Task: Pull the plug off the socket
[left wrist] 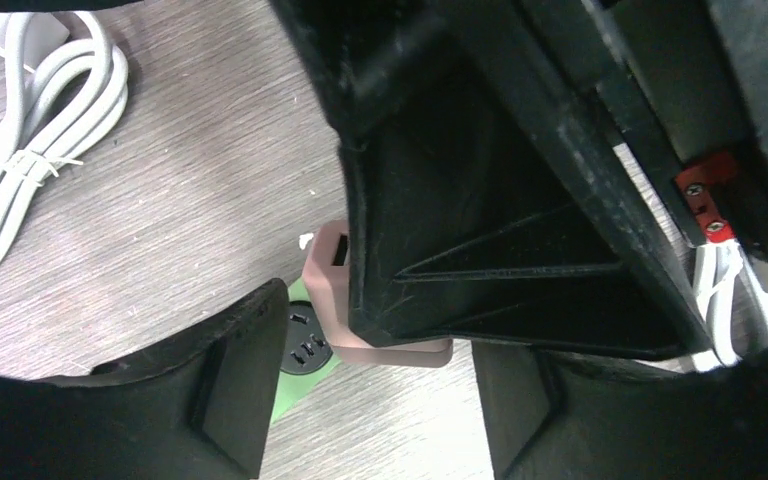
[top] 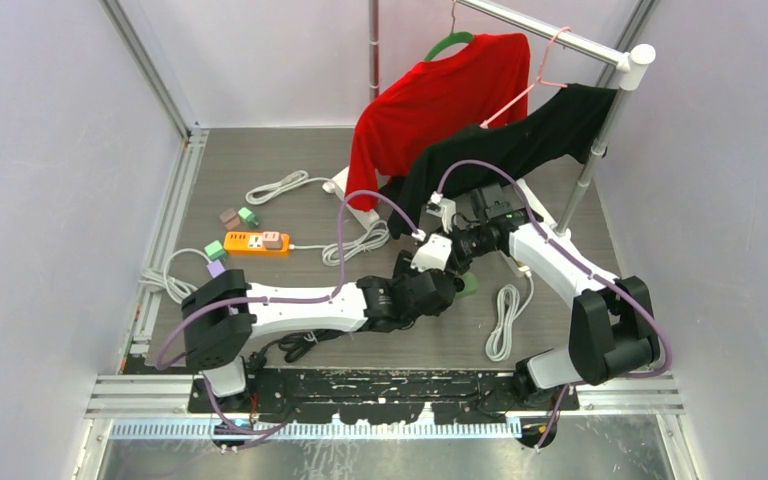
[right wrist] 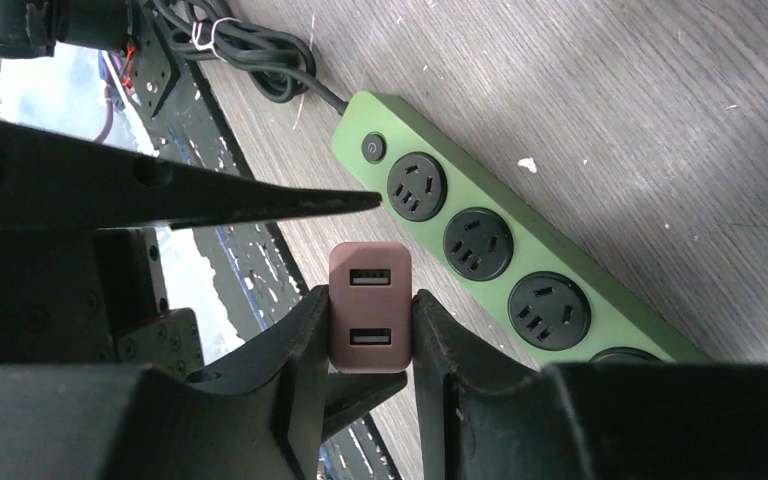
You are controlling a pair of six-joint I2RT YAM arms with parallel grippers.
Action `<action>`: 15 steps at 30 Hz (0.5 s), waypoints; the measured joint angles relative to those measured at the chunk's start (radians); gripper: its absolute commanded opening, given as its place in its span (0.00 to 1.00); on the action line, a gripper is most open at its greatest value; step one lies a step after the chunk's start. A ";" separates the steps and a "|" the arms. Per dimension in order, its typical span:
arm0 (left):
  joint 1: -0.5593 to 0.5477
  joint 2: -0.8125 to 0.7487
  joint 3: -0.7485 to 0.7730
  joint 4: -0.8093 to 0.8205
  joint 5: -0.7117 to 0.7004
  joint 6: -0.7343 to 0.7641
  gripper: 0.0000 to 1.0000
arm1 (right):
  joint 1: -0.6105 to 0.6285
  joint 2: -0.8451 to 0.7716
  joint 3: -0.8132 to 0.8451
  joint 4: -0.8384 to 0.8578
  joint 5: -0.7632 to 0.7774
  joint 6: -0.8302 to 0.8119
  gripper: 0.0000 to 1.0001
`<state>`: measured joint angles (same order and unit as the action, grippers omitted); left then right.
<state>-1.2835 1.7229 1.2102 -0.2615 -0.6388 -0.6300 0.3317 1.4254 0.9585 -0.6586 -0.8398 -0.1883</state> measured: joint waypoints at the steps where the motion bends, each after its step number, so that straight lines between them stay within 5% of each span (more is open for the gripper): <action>1: 0.000 0.008 0.005 -0.002 -0.006 0.000 0.59 | 0.000 0.000 0.001 -0.001 0.000 0.000 0.11; 5: 0.000 0.038 0.020 -0.010 -0.016 -0.001 0.31 | -0.002 0.000 0.005 -0.003 -0.007 -0.003 0.16; 8: 0.000 0.039 0.020 -0.013 -0.019 0.013 0.04 | -0.006 0.001 0.006 -0.010 -0.008 -0.009 0.28; 12: 0.002 0.035 0.011 0.003 -0.006 0.016 0.00 | -0.008 0.002 0.010 -0.023 -0.009 -0.027 0.56; 15: 0.002 0.013 -0.029 0.011 0.009 0.023 0.00 | -0.008 0.002 0.021 -0.028 -0.006 -0.045 0.66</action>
<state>-1.2816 1.7359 1.1816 -0.2501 -0.6296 -0.6067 0.3233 1.4277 0.9798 -0.6865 -0.8455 -0.2337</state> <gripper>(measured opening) 0.440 0.581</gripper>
